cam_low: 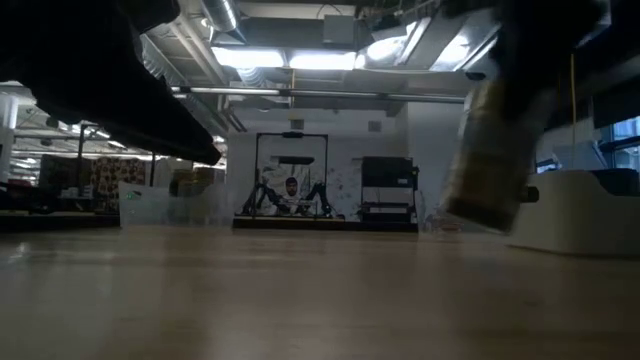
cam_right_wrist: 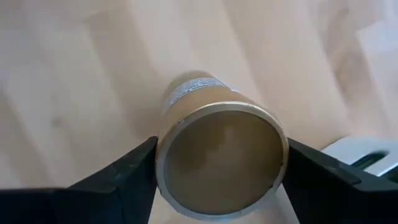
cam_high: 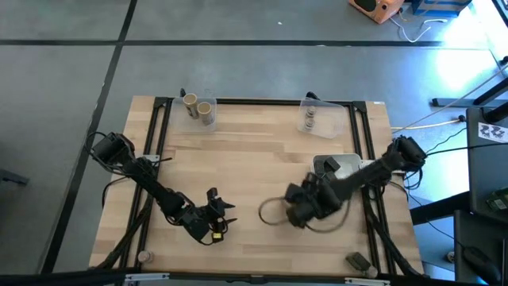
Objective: Sort spices by type
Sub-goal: Put the cream brown seasoning bottle into the left transparent bin
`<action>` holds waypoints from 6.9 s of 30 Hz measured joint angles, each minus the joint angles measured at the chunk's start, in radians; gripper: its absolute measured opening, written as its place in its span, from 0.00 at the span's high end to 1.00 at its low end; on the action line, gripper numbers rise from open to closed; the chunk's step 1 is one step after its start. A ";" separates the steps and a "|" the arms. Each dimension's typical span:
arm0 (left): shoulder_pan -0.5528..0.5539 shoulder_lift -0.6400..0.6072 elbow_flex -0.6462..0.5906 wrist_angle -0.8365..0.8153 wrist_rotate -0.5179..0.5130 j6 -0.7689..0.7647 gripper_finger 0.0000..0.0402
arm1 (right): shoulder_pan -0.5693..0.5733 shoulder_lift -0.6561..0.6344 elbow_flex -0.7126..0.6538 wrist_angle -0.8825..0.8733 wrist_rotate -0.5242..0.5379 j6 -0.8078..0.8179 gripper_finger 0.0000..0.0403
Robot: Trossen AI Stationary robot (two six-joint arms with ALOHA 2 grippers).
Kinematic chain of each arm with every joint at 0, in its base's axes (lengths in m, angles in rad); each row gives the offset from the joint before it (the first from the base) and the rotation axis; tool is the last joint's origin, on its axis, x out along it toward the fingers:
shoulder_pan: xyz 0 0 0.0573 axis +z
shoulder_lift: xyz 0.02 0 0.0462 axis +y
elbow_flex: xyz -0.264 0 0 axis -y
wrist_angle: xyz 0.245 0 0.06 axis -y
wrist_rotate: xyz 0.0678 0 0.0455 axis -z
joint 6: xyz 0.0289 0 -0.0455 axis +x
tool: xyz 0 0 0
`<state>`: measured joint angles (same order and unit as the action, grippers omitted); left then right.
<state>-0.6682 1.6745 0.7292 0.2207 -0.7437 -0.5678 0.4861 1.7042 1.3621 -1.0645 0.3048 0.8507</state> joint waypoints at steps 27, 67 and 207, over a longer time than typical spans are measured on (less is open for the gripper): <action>0.117 0.000 0.000 0.000 0.000 0.150 0.51 | -0.488 0.054 0.001 0.078 -0.127 -0.470 0.29; 0.685 0.127 0.383 0.062 0.607 0.523 0.18 | -0.254 -0.429 -0.365 -0.021 0.430 -0.266 0.06; 1.150 -0.699 -0.369 -0.280 -0.182 0.111 0.30 | -0.257 -0.428 -0.389 0.104 0.533 -0.255 0.06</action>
<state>0.4816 0.9752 0.3607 -0.0597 -0.9256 -0.4564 0.2289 1.2766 0.9726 -0.9605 0.8379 0.5953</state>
